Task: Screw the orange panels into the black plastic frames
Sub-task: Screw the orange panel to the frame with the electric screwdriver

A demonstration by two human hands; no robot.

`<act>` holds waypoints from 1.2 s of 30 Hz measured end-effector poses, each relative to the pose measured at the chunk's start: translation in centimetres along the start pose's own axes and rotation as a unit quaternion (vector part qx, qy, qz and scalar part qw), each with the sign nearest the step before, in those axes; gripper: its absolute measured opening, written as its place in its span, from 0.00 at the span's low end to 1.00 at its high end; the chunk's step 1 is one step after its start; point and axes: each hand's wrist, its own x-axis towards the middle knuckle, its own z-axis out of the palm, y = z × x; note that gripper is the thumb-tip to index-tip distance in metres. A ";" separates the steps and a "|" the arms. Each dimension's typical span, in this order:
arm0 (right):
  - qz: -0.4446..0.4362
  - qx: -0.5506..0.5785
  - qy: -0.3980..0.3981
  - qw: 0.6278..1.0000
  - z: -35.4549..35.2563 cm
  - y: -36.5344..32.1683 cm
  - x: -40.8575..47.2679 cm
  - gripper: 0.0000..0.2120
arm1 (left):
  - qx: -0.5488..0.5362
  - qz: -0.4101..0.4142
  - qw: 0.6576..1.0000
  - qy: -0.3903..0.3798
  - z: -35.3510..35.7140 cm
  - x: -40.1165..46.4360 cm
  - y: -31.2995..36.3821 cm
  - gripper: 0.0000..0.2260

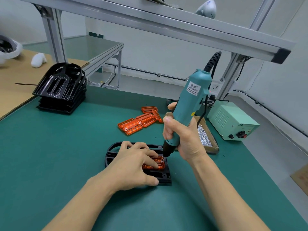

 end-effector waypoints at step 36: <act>-0.154 0.120 0.308 0.931 -3.1 -3.1 -2.6 0.08 | -0.001 -0.022 1.000 -0.010 -0.5 -0.4 1.1 0.20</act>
